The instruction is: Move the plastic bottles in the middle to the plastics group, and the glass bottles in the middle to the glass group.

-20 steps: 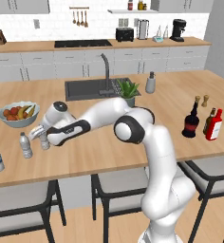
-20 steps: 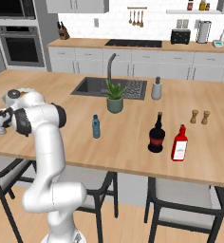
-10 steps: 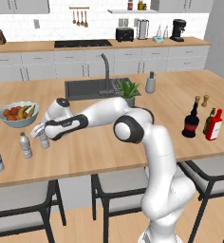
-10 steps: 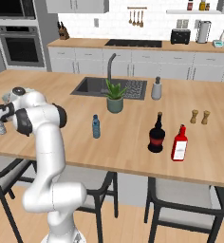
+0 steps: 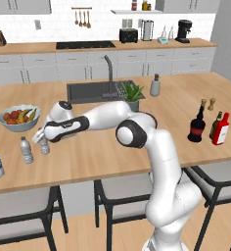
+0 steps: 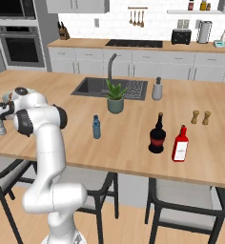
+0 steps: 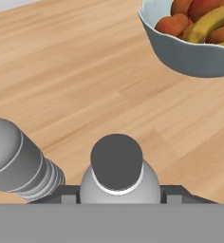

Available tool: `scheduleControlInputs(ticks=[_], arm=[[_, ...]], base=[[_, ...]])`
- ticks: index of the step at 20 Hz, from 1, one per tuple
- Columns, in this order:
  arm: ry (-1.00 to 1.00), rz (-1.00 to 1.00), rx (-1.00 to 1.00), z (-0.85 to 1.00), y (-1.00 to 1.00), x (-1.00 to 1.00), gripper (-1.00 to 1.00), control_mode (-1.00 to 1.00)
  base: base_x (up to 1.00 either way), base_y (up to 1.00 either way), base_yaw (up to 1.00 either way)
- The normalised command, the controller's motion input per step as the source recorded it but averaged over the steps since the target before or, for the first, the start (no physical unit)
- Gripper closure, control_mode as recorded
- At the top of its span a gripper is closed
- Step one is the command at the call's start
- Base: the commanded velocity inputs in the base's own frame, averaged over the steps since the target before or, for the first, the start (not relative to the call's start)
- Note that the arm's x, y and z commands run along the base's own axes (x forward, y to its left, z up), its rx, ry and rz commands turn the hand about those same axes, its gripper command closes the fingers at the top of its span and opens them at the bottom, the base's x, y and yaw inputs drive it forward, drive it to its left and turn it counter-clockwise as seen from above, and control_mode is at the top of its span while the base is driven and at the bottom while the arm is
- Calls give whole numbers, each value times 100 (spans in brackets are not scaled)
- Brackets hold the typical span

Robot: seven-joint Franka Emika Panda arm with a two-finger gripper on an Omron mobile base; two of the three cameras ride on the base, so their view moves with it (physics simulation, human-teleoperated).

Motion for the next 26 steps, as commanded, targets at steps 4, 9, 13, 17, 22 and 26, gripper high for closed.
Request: scheduleControlInputs(ticks=[4, 9, 13, 17, 22, 26], arm=[[0, 4, -4, -21, 0, 0, 100, -100], [0, 2, -1, -4, 0, 0, 100, -100], [0, 0, 0, 0, 0, 0, -100, -100], [0, 0, 0, 0, 0, 0, -100, -100], [0, 0, 0, 3, 0, 0, -100, -100], [0, 0, 0, 37, 0, 0, -100, -100]], base=[[0, 0, 0], [0, 0, 0], [0, 0, 0], [0, 0, 0], [0, 0, 0], [0, 0, 0]])
